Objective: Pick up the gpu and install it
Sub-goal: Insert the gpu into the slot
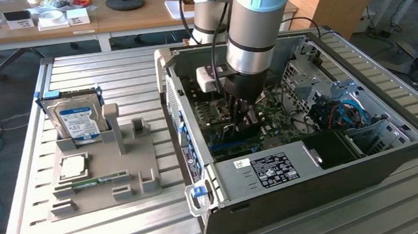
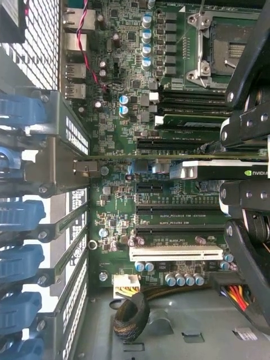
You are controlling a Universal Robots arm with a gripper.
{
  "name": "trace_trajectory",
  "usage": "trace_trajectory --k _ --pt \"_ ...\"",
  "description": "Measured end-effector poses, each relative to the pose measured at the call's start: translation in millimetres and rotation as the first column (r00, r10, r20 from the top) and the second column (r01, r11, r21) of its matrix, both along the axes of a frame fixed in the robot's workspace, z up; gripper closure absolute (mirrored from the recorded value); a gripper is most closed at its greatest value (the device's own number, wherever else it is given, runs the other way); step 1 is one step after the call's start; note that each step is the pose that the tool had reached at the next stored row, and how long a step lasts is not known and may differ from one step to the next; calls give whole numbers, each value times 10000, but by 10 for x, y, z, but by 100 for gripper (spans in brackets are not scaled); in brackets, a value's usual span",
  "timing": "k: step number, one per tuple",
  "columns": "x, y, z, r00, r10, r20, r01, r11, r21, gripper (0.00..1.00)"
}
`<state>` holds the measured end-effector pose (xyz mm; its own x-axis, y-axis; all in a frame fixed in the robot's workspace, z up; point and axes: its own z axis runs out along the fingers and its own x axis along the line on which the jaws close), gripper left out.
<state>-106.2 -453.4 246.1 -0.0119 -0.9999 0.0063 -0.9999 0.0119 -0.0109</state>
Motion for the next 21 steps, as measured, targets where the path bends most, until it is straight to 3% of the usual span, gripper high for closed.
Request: trace_trajectory --k 21 --pt "-14 -2 -38 10000 1 -2 -1 10000 0 73"
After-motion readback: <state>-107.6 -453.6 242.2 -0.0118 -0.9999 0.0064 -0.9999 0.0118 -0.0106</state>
